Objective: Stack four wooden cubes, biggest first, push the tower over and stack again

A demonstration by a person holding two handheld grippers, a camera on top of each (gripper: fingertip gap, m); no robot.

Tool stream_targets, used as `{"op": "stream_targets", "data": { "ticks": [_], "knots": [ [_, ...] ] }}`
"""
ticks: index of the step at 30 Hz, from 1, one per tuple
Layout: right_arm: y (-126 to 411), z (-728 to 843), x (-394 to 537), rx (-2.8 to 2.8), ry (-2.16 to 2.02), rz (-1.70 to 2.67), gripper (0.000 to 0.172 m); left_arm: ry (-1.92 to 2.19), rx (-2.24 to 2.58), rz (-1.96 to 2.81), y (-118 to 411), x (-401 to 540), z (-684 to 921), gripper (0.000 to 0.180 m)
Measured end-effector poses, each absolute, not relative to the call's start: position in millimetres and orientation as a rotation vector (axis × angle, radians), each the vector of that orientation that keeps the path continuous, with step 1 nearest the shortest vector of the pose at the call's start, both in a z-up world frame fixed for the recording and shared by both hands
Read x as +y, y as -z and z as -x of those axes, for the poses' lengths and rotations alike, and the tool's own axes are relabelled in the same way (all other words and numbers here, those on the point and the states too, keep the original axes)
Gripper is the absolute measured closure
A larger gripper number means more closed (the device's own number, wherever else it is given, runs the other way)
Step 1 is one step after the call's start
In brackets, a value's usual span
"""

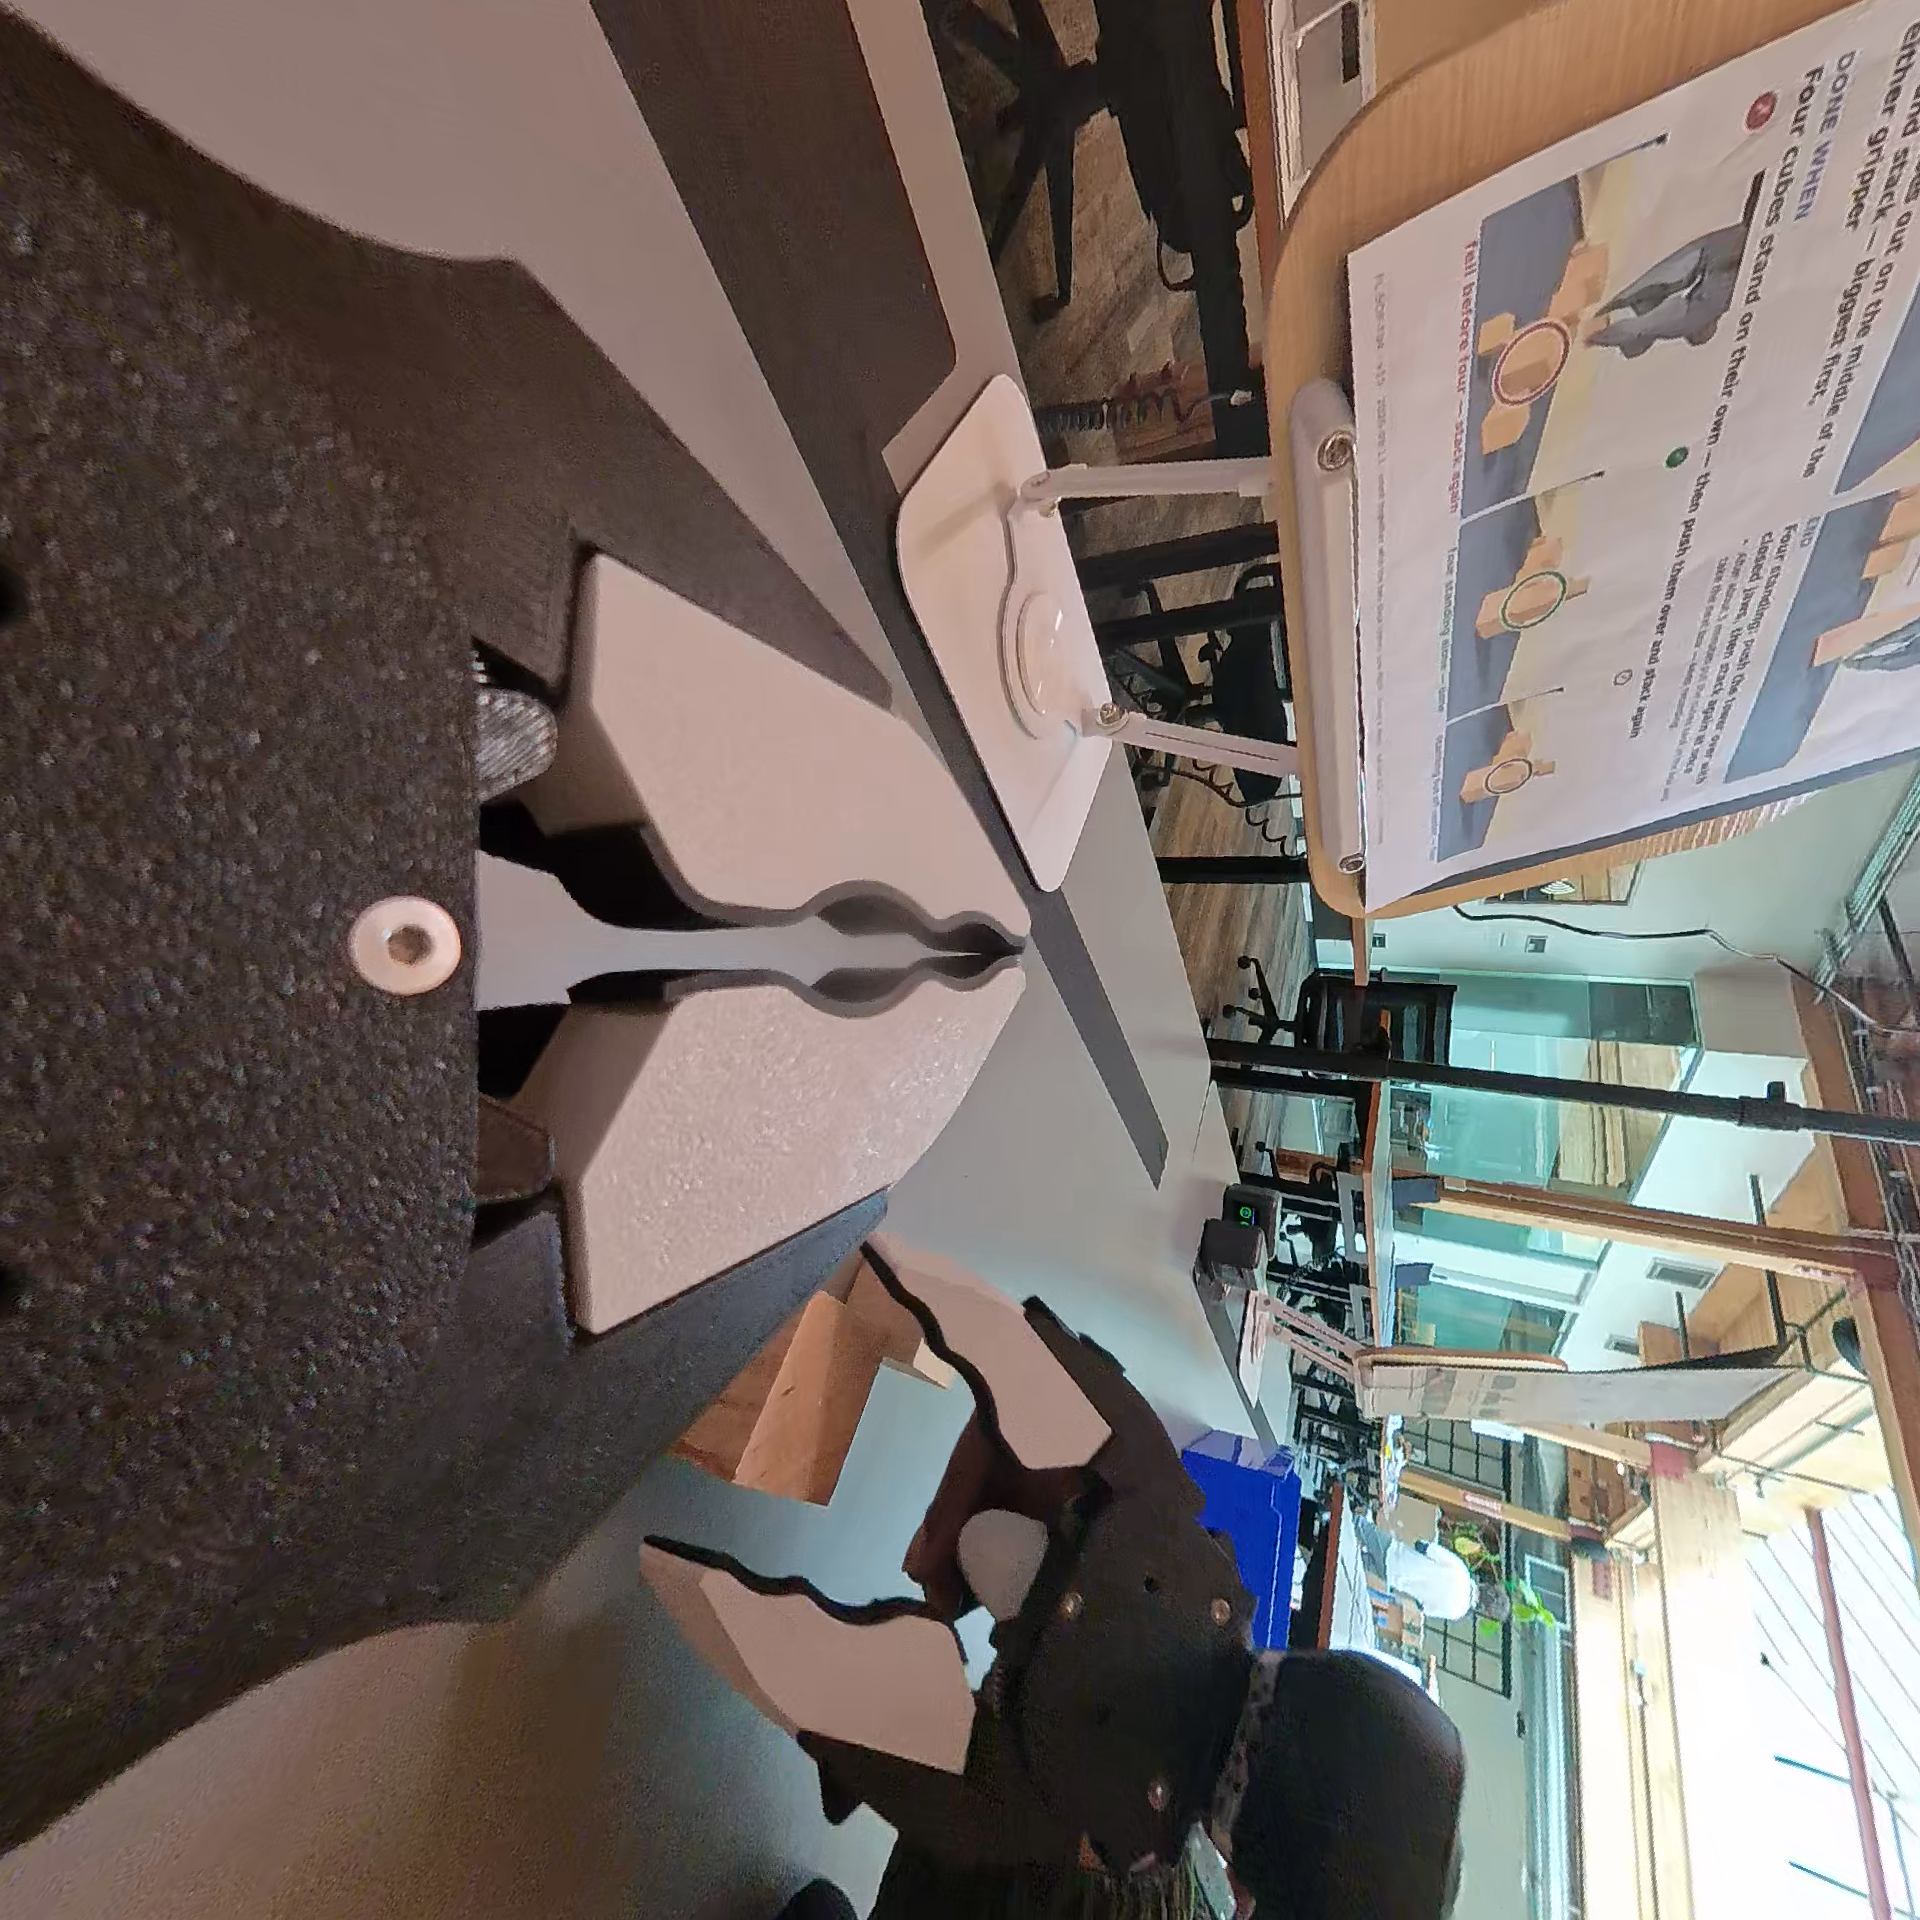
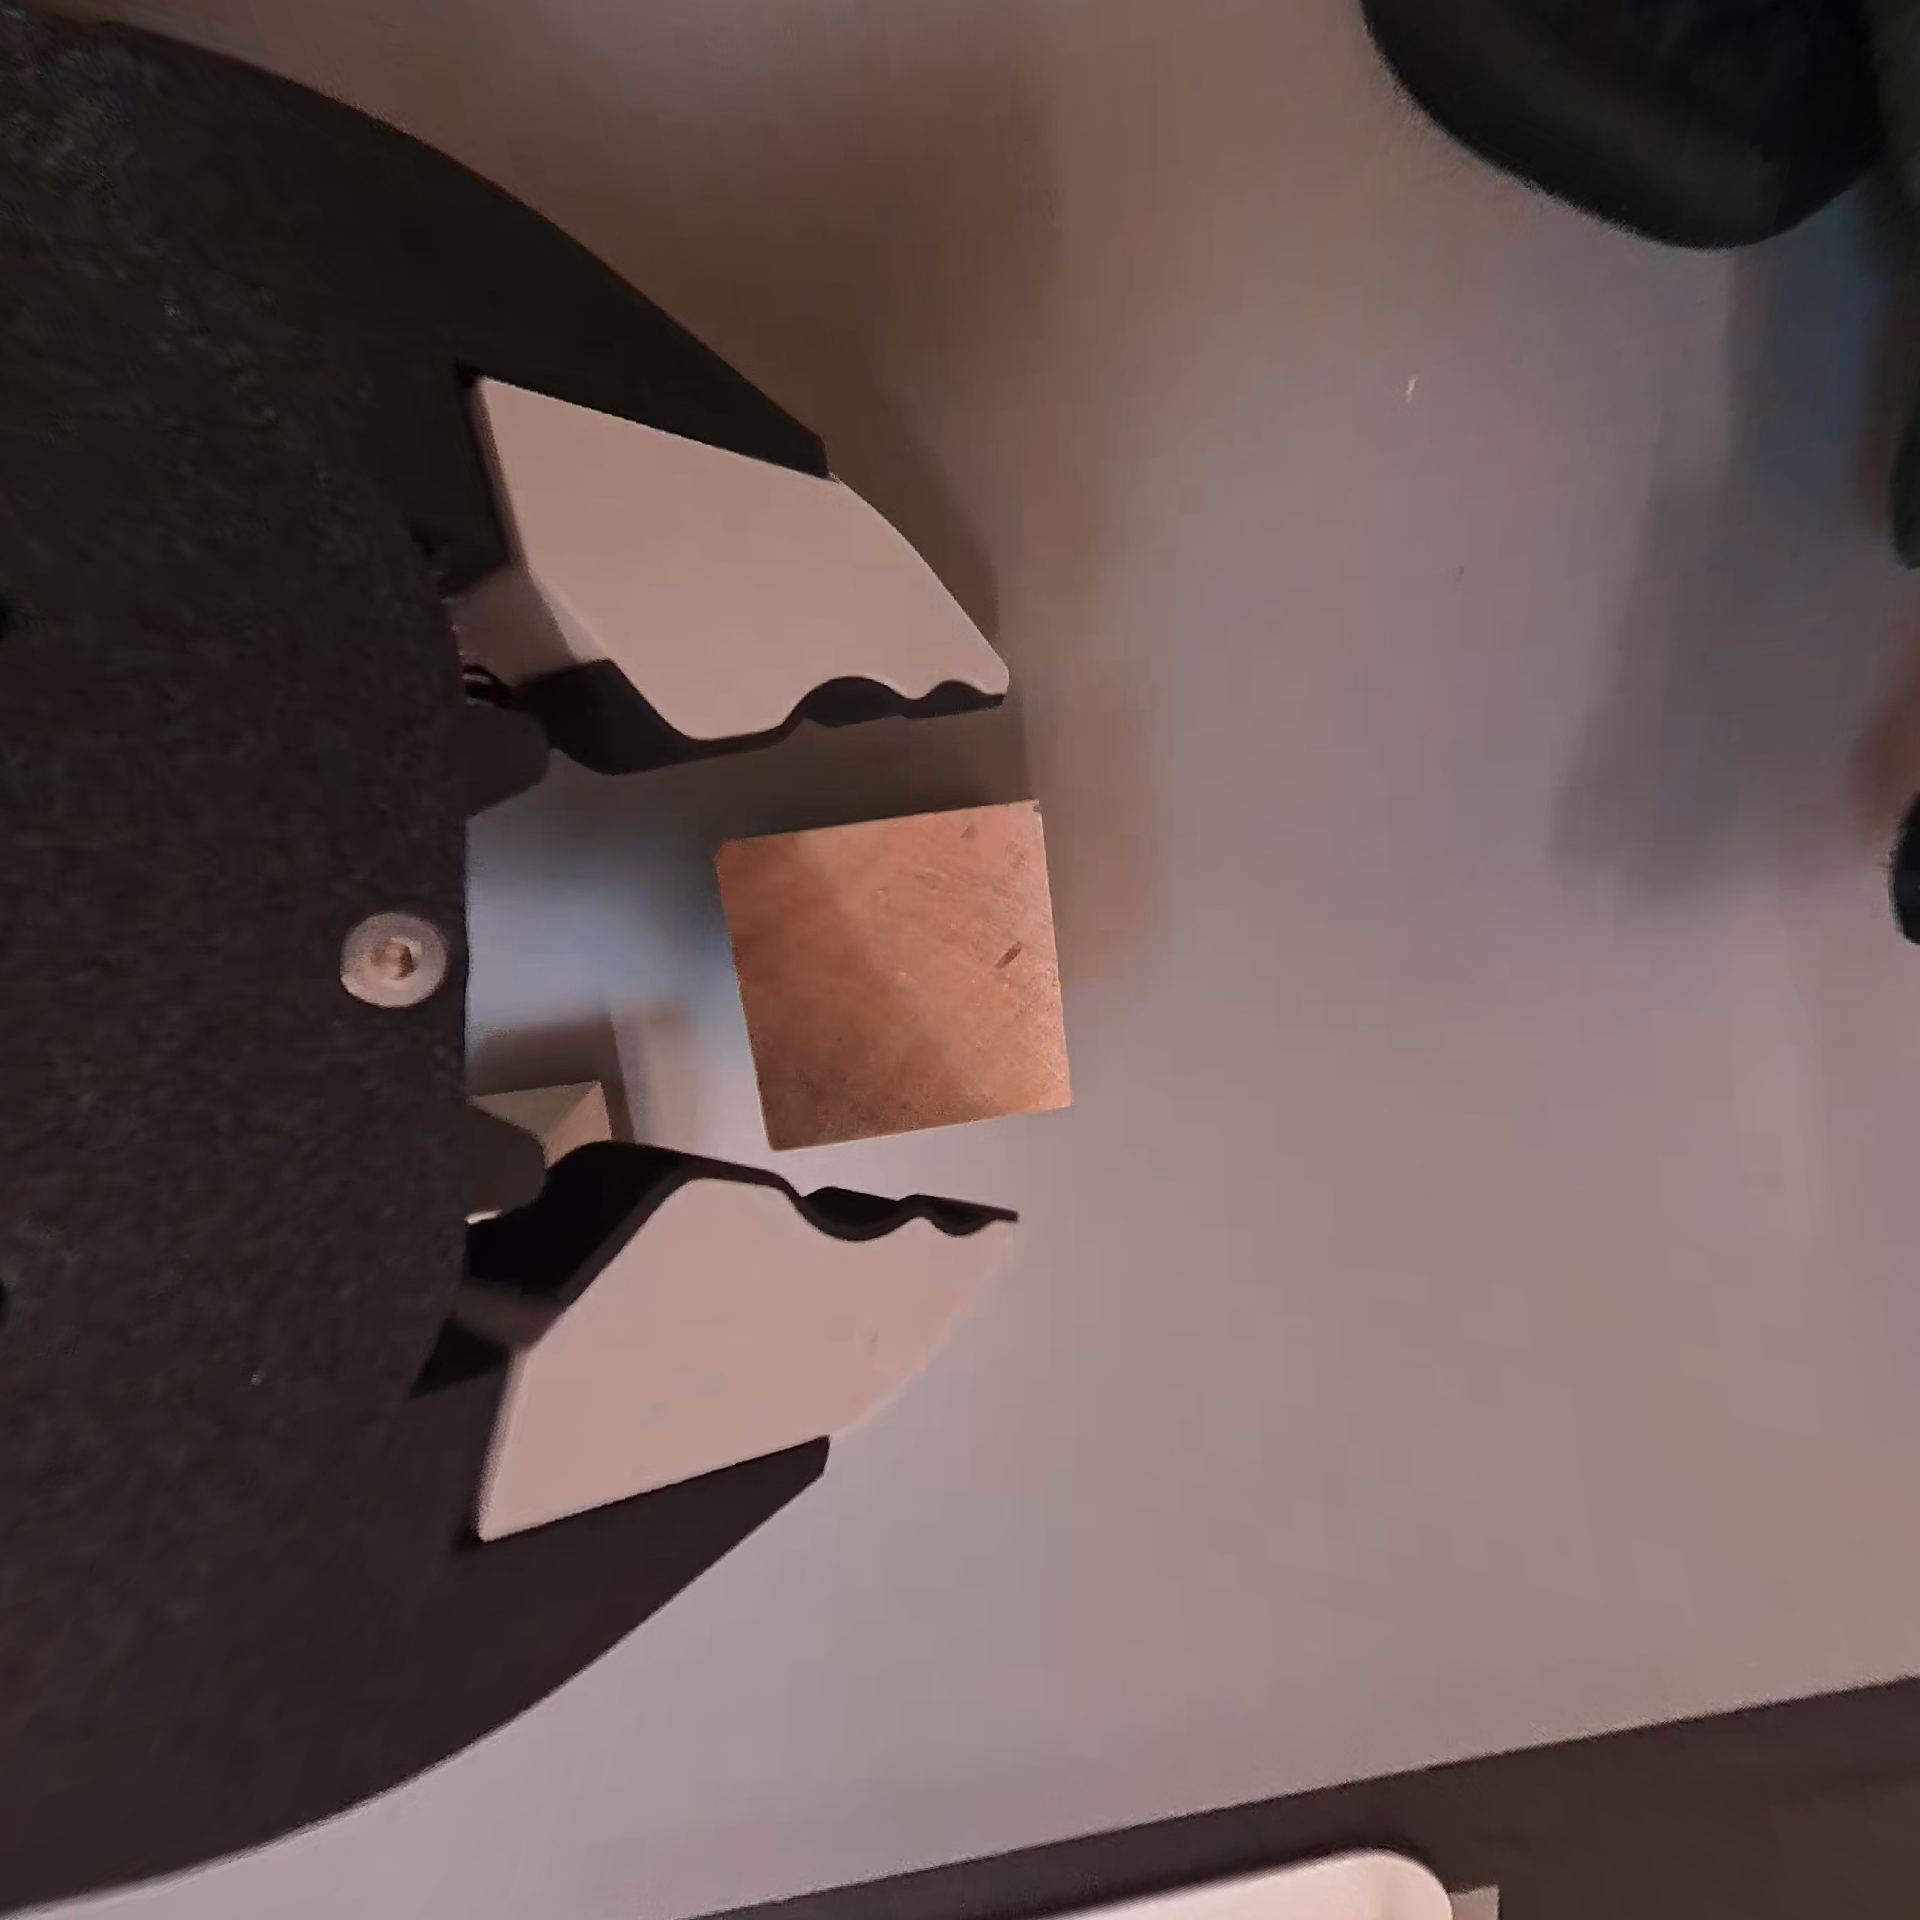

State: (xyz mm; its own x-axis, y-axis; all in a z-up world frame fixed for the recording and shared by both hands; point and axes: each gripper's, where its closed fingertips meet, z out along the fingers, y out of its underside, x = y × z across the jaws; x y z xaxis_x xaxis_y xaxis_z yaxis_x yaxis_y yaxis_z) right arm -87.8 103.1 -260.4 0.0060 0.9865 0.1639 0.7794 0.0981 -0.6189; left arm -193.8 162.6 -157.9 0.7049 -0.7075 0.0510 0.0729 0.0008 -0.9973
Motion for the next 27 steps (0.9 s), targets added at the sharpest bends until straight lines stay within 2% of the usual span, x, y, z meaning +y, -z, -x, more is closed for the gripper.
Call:
{"op": "stream_targets", "data": {
  "ticks": [6,20,27],
  "knots": [
    [271,85,106,-1.859,-0.431,1.751,0.111,0.648,0.553,1.449,156,167,193,0.180],
    [235,57,108,-1.857,-0.461,1.726,0.111,0.622,0.525,1.466,156,170,197,0.180],
    [254,30,78,-1.854,-0.472,1.769,0.111,0.619,0.529,1.480,160,170,194,0.180]
  ]
}}
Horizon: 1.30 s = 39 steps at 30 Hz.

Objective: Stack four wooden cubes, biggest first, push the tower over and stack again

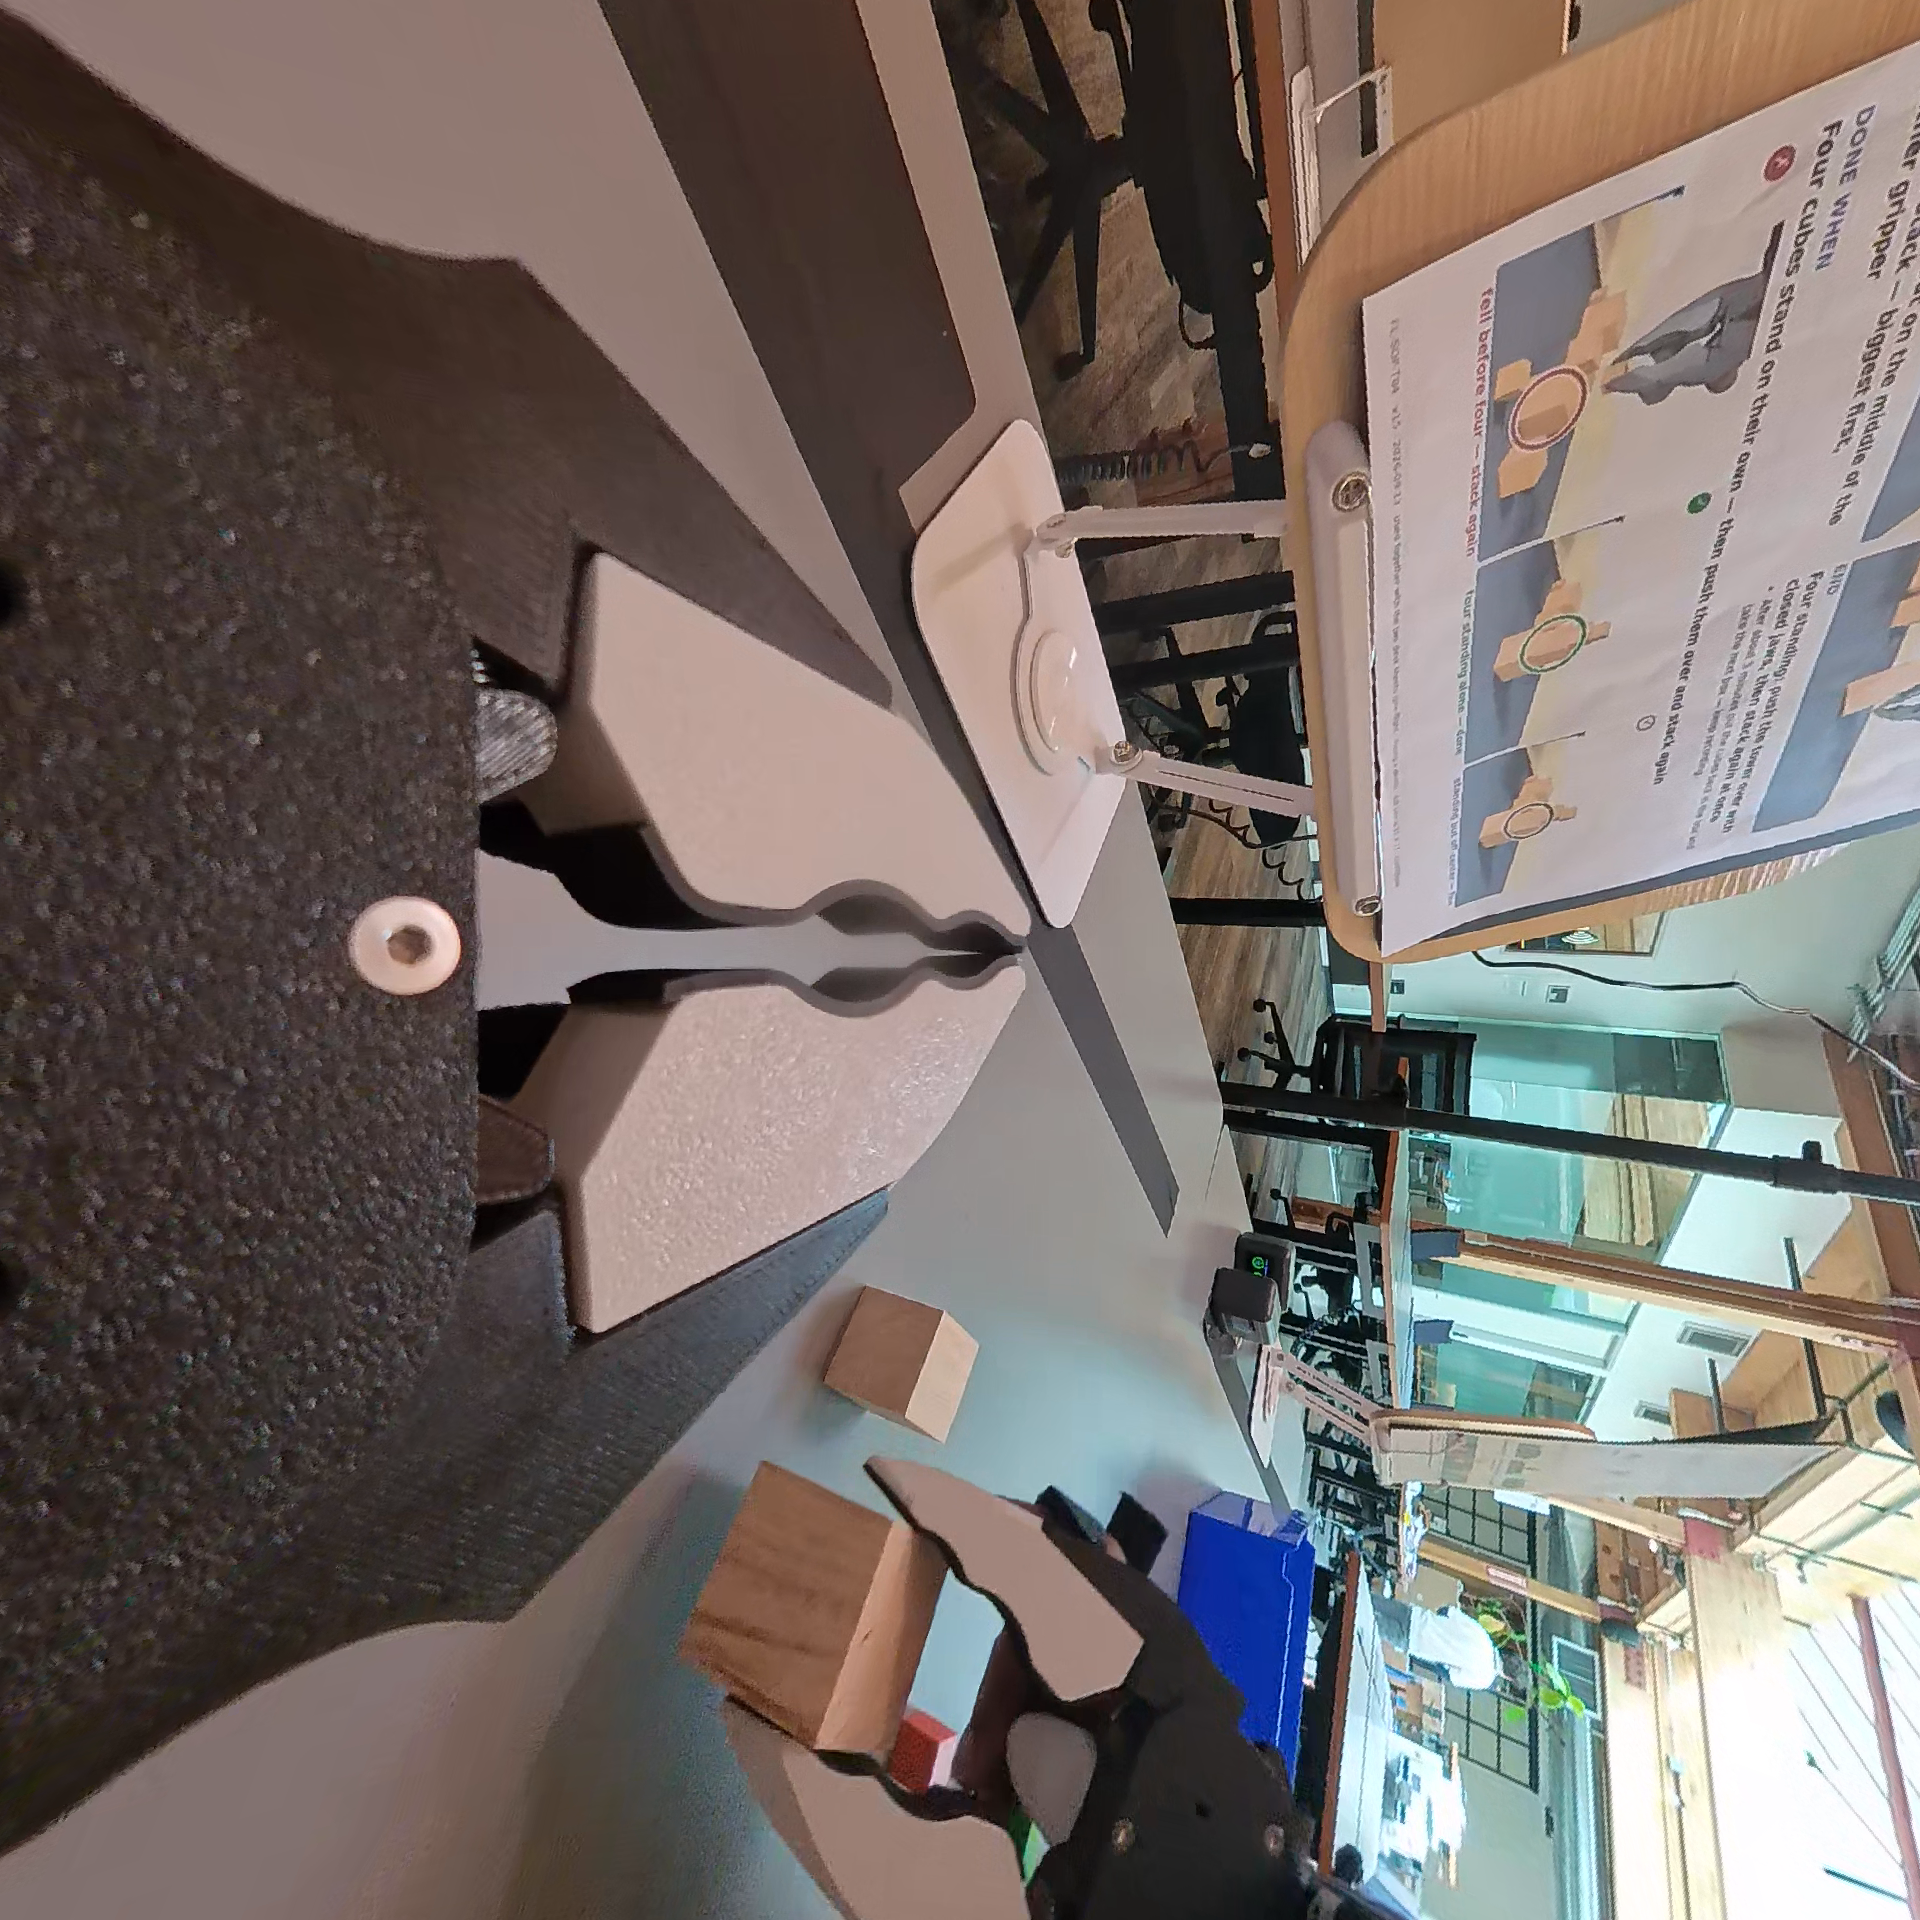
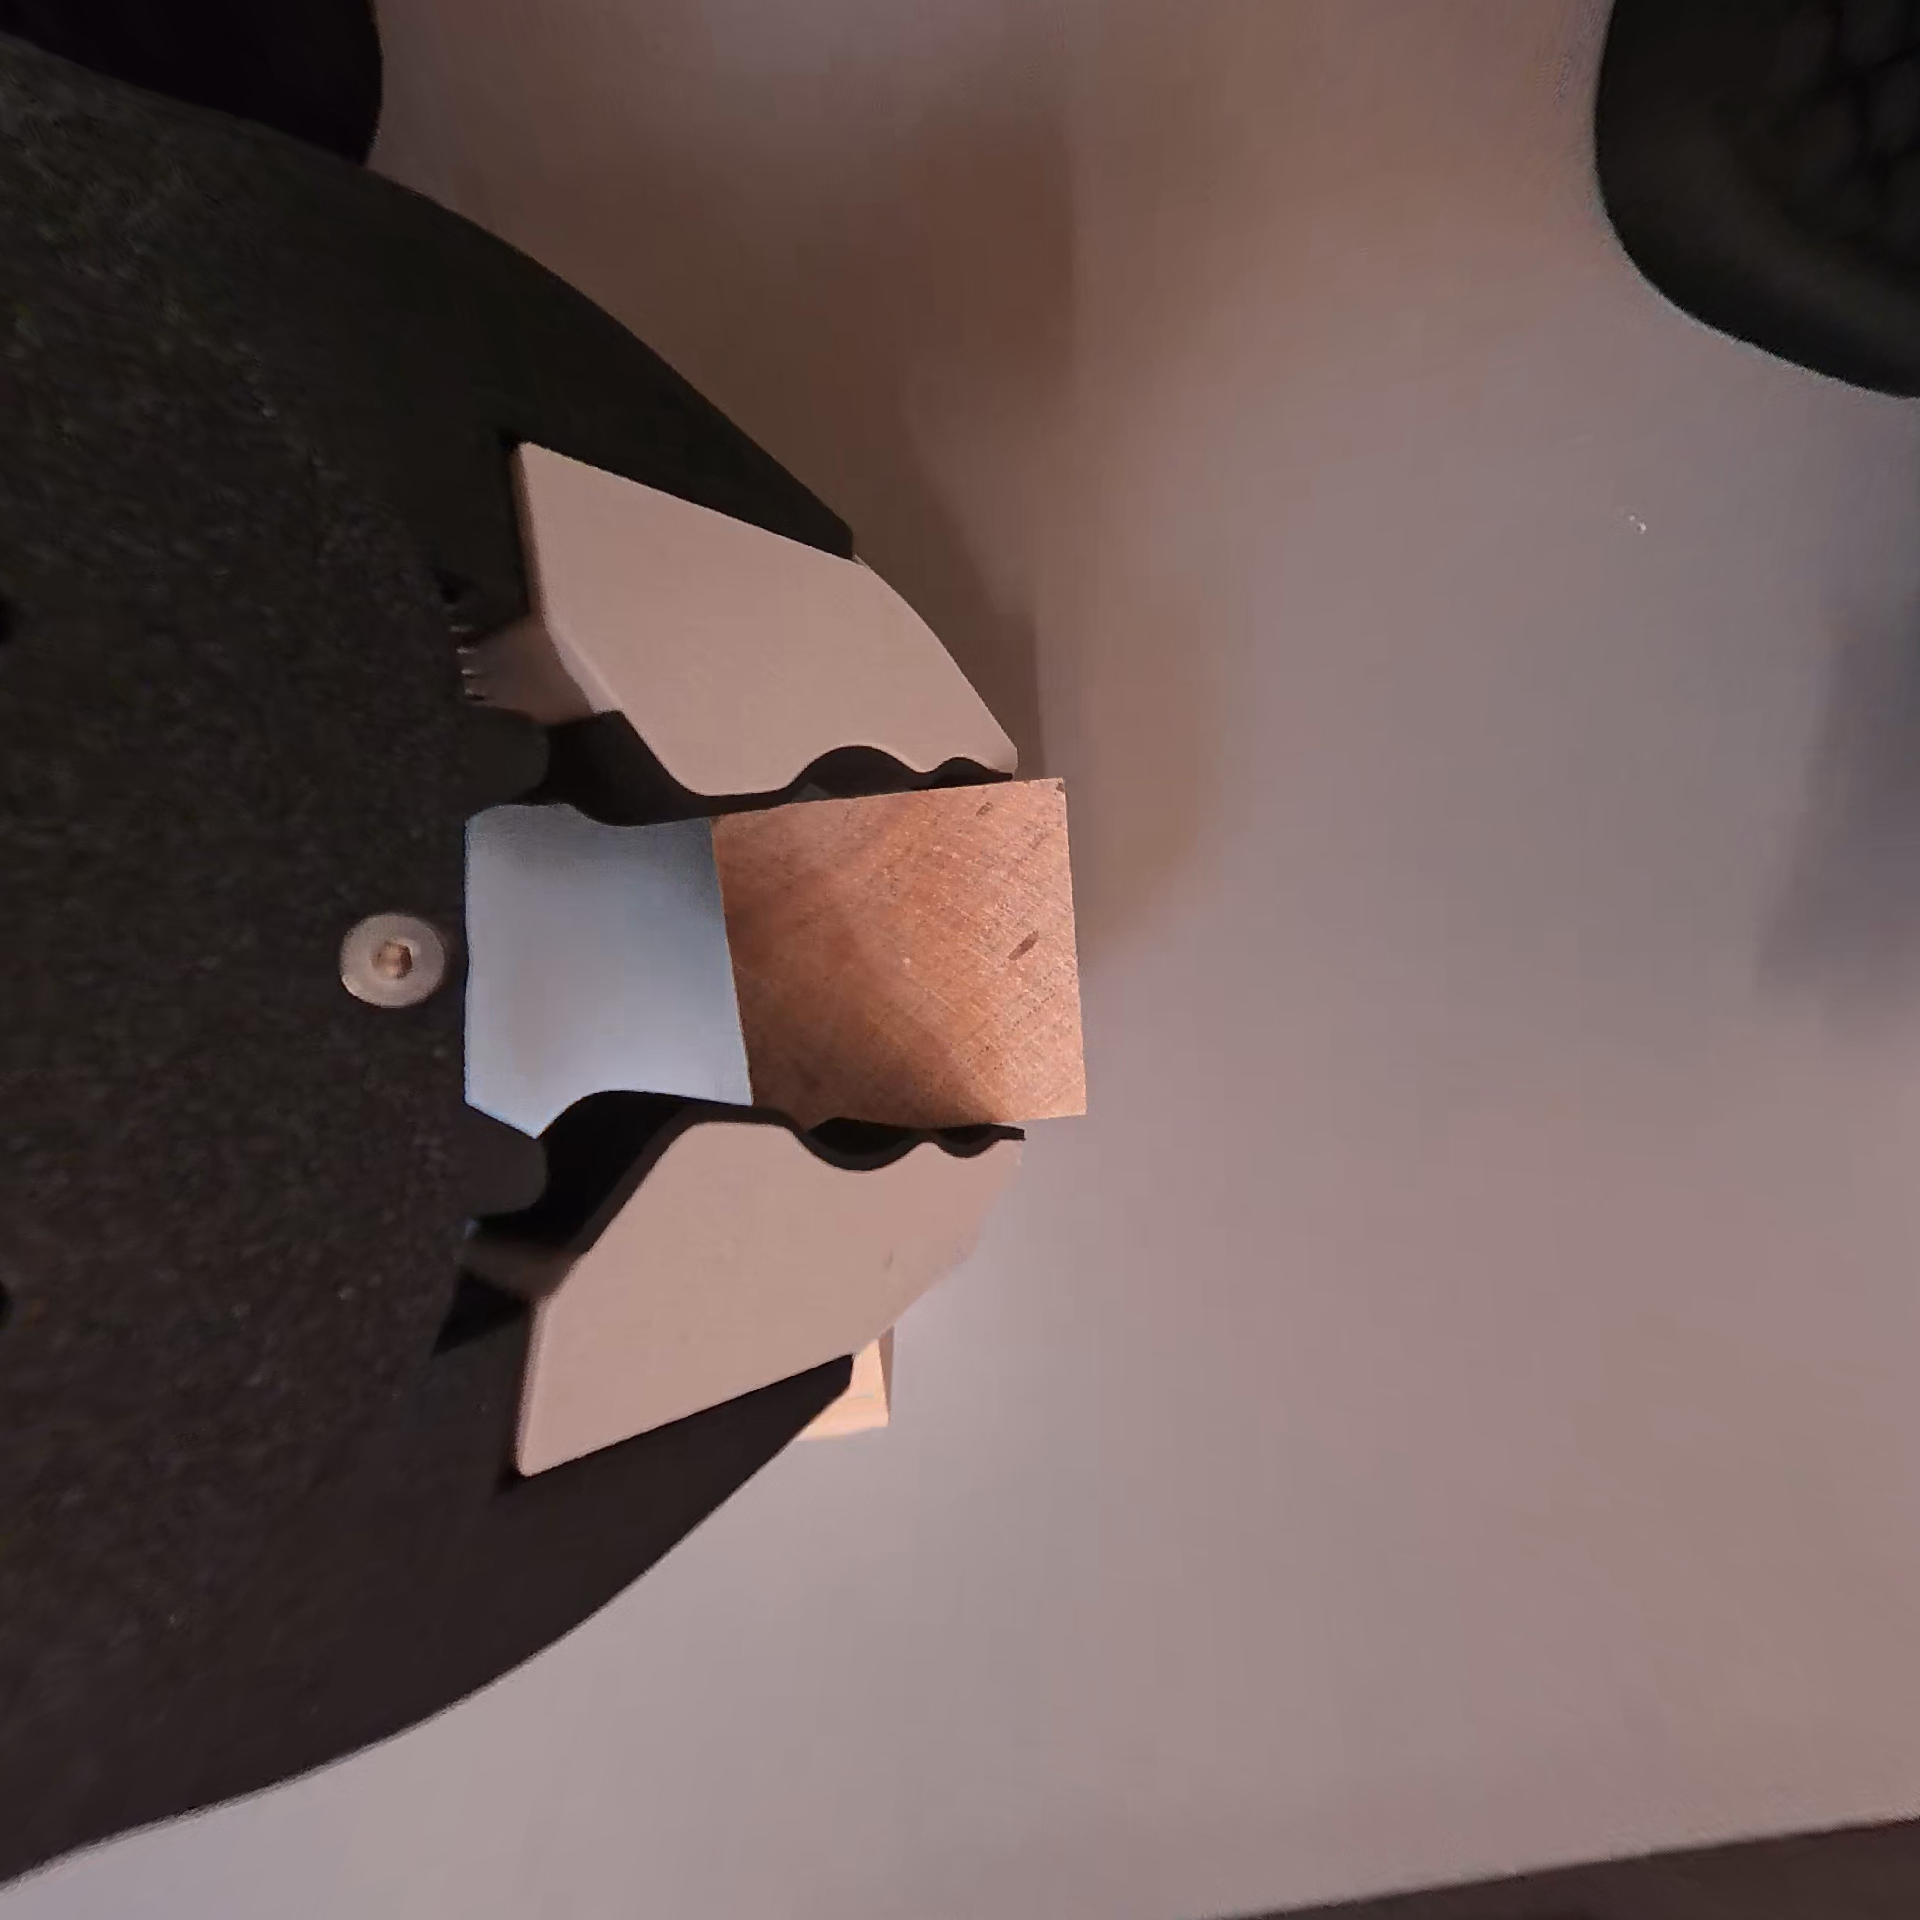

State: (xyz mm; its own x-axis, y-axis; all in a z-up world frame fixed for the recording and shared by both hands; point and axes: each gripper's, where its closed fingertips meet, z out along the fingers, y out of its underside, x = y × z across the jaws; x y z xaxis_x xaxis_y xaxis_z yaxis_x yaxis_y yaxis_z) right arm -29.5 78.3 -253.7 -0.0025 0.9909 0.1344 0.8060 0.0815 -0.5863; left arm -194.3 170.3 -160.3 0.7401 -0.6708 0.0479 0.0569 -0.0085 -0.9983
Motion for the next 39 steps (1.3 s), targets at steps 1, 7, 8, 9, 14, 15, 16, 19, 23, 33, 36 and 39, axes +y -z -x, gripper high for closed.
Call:
{"op": "stream_targets", "data": {
  "ticks": [1,7,8,9,14,15,16,19,23,33,36,39],
  "knots": [
    [257,30,75,-1.853,-0.475,1.770,0.111,0.619,0.530,1.482,161,170,194,0.180],
    [270,44,67,-1.856,-0.503,1.758,0.111,0.613,0.527,1.492,163,170,195,0.180],
    [270,45,68,-1.856,-0.500,1.759,0.111,0.612,0.526,1.490,163,170,195,0.180],
    [270,46,69,-1.858,-0.492,1.758,0.111,0.612,0.524,1.488,163,170,196,0.180],
    [258,45,69,-1.830,-0.534,1.736,0.098,0.613,0.517,1.486,162,170,197,0.180],
    [249,43,70,-1.800,-0.575,1.729,0.098,0.614,0.516,1.485,162,170,197,0.180],
    [238,41,73,-1.771,-0.611,1.723,0.099,0.614,0.516,1.485,162,170,197,0.180],
    [219,22,93,-1.729,-0.558,1.728,0.102,0.614,0.519,1.487,163,170,196,0.180],
    [228,-7,128,-1.755,-0.386,1.813,0.103,0.629,0.523,1.487,163,170,195,0.180],
    [270,-16,159,-1.804,-0.334,1.931,0.127,0.673,0.552,1.467,164,165,190,0.180],
    [250,-13,157,-1.780,-0.347,1.909,0.127,0.680,0.576,1.476,167,164,185,0.180],
    [223,-2,145,-1.743,-0.361,1.873,0.127,0.692,0.593,1.494,171,163,182,0.180]
  ]
}}
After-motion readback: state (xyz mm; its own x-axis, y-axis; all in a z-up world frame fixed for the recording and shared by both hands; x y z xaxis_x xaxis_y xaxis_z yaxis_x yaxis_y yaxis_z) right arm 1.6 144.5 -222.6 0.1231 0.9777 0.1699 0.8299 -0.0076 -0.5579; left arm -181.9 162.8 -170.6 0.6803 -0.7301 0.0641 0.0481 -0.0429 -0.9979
